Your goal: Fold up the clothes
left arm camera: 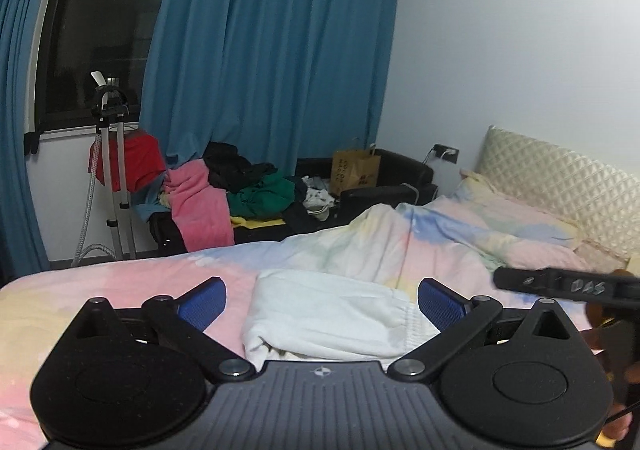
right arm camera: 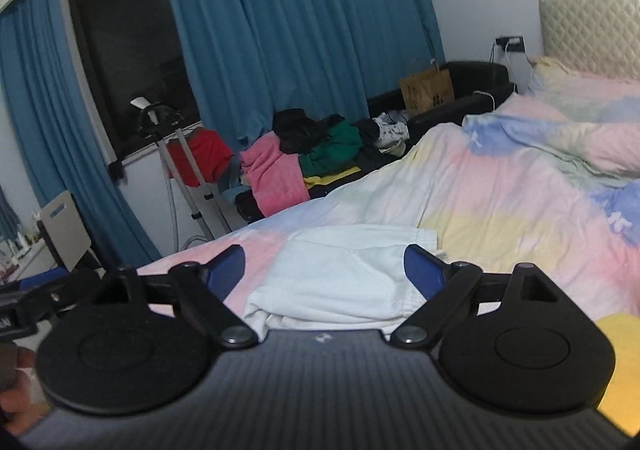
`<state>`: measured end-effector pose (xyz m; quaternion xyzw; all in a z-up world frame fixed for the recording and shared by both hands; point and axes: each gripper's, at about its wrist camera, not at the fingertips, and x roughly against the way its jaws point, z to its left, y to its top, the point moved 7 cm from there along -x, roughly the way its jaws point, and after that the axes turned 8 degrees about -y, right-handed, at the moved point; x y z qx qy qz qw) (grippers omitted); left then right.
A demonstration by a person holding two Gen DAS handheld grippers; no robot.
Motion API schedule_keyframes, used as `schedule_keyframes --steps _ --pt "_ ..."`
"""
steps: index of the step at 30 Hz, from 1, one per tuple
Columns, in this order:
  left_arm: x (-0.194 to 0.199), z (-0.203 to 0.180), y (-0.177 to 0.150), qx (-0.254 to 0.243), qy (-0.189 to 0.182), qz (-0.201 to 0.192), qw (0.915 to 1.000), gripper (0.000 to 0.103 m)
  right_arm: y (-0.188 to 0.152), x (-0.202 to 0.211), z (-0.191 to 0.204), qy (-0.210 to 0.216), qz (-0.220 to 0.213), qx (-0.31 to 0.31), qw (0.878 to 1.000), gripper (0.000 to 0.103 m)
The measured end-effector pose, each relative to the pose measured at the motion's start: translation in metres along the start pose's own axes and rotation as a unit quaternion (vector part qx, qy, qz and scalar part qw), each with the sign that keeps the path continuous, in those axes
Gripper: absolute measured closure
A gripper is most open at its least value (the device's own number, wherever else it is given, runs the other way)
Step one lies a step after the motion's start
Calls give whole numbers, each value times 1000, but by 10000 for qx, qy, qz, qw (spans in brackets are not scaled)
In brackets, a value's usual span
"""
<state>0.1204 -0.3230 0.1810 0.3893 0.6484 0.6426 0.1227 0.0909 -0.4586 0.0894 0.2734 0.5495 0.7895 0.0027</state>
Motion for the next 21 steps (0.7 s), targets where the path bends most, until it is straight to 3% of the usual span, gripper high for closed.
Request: schedule_keyframes --steps 10,12,16,21 --pt "39 1 -38 -68 300 -327 9990 0 -52 22 26 -138 -373 400 9984 15" --pt "36 6 -43 -72 204 -365 9991 0 -60 24 30 -173 -458 483 9976 15" --pt "25 18 -56 -159 470 -339 9982 0 -75 17 36 -212 -595 575 9963 15" --pt "15 28 -75 -142 525 -377 9978 0 -91 -4 39 -293 -662 636 9953 15"
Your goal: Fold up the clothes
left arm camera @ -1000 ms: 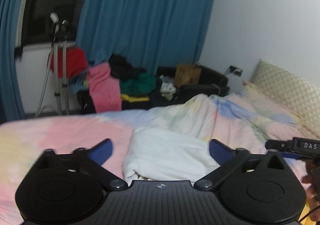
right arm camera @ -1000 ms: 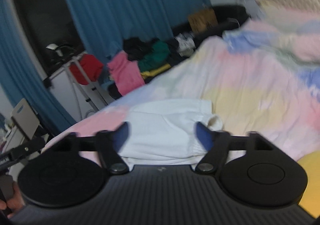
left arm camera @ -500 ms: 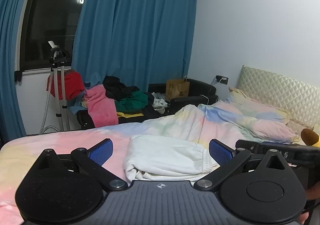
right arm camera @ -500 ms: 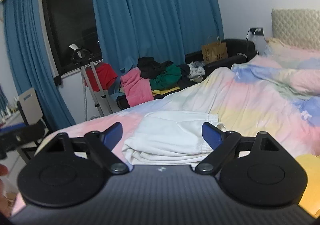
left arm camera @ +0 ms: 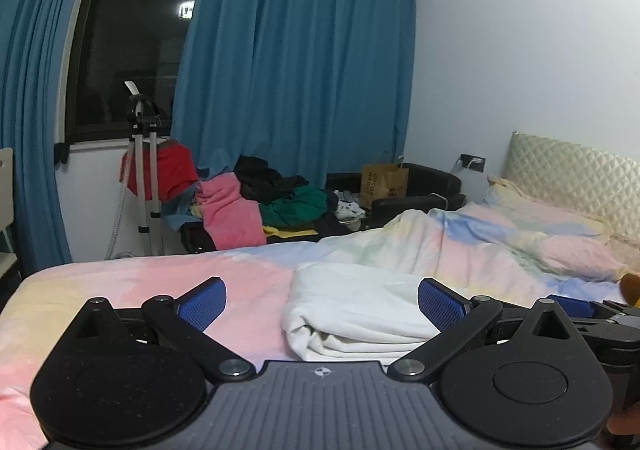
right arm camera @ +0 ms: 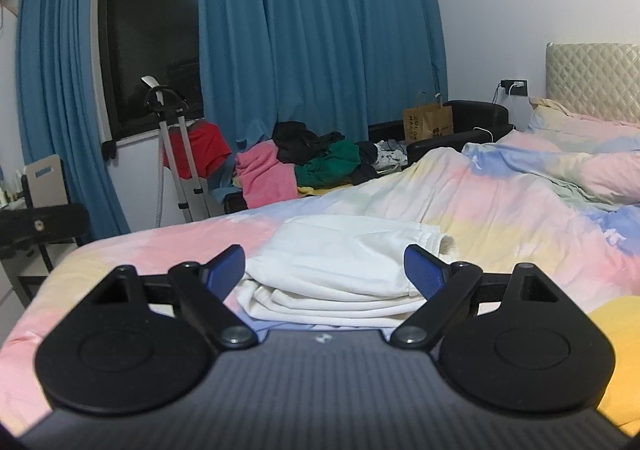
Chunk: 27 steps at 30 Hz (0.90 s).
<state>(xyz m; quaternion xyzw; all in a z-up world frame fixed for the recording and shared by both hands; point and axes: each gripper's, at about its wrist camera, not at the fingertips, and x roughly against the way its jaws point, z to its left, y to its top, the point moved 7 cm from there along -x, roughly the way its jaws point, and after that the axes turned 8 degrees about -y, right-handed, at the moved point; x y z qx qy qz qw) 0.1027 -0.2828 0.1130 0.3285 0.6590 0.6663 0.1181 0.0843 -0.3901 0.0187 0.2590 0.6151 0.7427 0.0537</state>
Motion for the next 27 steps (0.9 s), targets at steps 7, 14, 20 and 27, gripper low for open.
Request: schedule_keyframes --steps 7,14,20,27 --pt "-21 16 -27 137 -8 94 9999 0 -31 -23 10 -165 66 47 9998 15" --pt "-40 25 -47 192 -15 218 9996 0 -51 -30 19 -342 34 276 9990 15" --pt "-52 26 -61 254 -83 309 9992 0 -58 -38 16 -461 217 256 9984 15" --pt "-58 23 -65 161 -35 367 9992 0 -59 -45 10 -518 428 106 9977 15"
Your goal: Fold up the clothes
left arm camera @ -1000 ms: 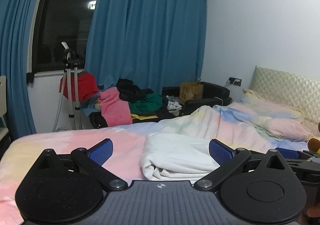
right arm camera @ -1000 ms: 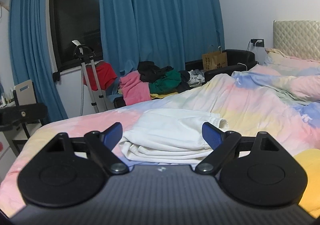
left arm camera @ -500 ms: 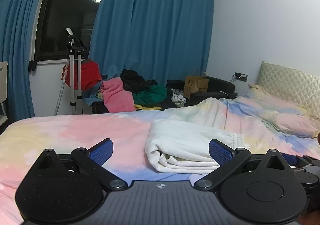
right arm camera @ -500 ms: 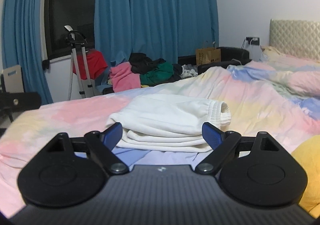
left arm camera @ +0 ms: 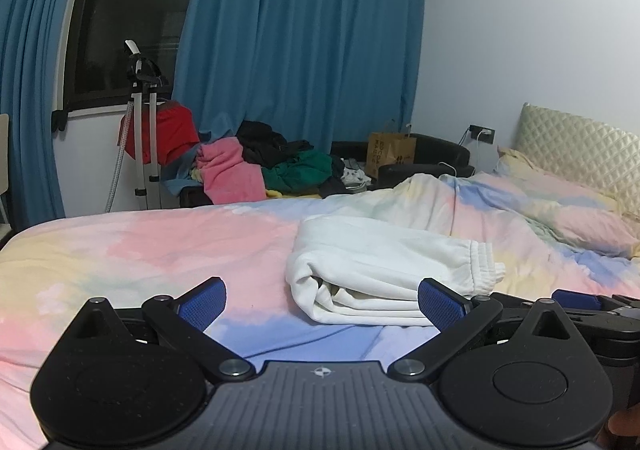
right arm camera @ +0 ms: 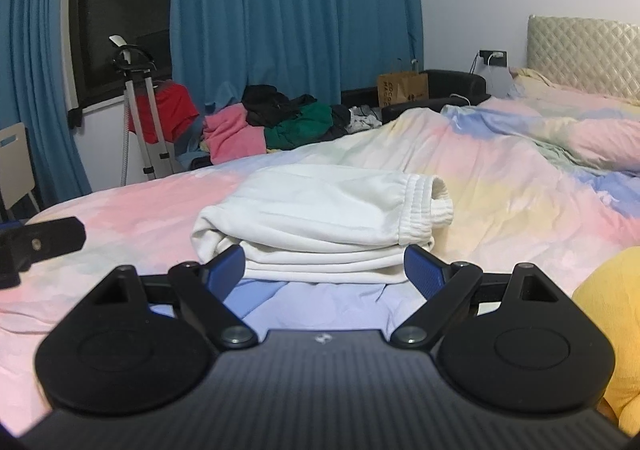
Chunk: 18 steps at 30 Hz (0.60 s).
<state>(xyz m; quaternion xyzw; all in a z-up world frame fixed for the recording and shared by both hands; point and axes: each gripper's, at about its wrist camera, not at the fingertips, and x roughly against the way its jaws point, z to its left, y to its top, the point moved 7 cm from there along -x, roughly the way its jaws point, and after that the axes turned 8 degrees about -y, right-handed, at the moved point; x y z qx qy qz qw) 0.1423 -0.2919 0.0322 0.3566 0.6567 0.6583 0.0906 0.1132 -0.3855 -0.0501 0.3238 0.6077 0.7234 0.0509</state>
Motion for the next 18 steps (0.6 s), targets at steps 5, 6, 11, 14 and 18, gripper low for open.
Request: schedule_keyframes --steps 5,6,11,14,18 --pt "1 0 1 -6 8 -26 10000 0 0 -2 0 -45 14 5 10000 15" --pt "1 1 1 -6 16 -30 10000 0 0 -2 -1 -53 17 6 10000 15" --pt "2 0 -1 -12 23 -36 10000 0 0 -2 1 -103 12 42 9999 15" --pt "2 0 -2 -6 31 -34 10000 0 0 -1 1 -112 21 59 9999 15" --pt "4 1 -2 -25 41 -35 10000 0 -1 -1 2 -134 14 77 9999 15"
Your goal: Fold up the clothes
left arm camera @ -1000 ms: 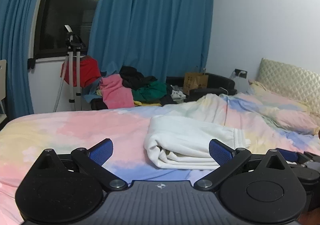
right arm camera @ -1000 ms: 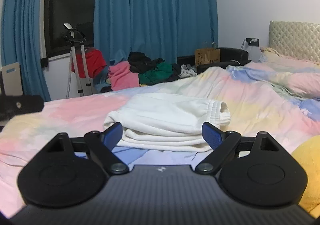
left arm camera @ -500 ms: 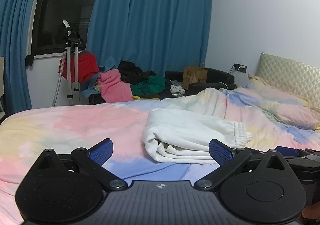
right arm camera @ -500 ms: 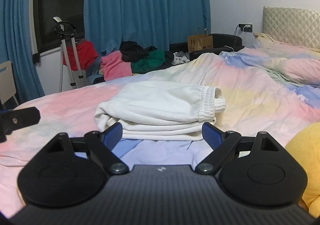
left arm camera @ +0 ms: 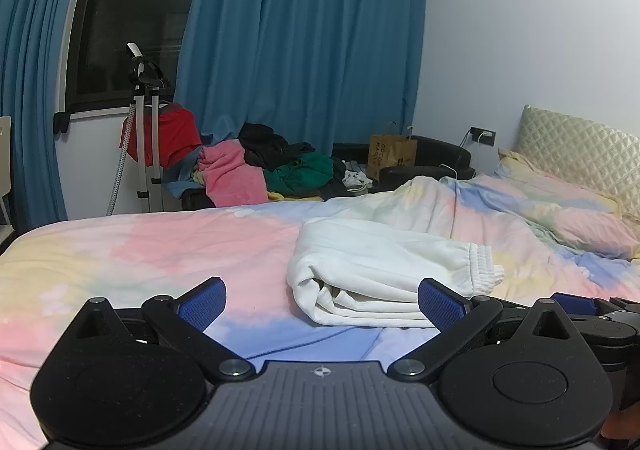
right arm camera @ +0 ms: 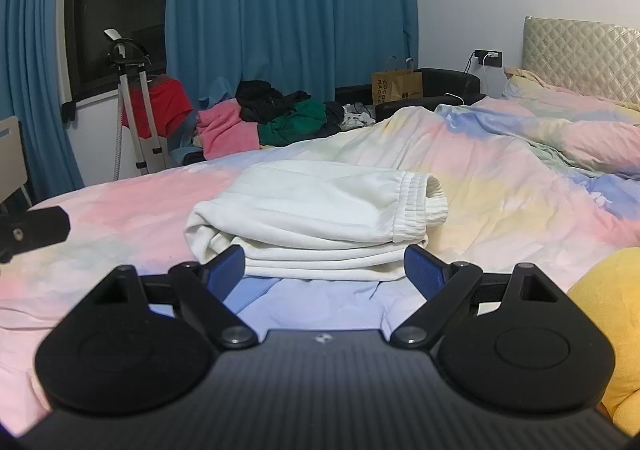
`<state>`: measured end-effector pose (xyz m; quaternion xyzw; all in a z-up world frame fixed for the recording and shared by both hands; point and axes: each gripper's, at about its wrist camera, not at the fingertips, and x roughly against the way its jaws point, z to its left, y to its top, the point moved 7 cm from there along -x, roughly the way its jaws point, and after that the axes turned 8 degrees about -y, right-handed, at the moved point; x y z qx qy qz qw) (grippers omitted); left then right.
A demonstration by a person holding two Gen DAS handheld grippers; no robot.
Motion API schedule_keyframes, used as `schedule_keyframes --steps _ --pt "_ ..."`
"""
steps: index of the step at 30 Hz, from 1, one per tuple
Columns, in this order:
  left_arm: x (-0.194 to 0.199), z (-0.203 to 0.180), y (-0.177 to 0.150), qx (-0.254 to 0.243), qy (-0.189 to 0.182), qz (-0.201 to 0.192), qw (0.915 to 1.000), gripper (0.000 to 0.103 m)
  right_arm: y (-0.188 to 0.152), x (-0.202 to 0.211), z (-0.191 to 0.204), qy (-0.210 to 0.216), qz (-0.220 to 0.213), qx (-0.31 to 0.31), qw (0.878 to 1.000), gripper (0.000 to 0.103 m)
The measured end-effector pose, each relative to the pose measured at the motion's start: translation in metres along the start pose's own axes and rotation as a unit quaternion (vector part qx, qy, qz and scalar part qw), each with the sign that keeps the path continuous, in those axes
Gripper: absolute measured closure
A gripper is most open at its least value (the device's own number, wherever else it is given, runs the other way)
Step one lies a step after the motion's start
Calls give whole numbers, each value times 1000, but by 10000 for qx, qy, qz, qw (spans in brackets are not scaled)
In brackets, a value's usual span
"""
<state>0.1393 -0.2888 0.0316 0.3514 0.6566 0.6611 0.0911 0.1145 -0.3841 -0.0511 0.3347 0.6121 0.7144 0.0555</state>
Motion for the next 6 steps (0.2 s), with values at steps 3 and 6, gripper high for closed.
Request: schedule_keyframes --steps 3,6 --pt "1 0 0 -7 17 -4 10000 0 0 0 0 -14 0 10 10000 15" --pt "2 1 0 5 13 -5 10000 0 1 -2 0 -22 18 20 10000 15"
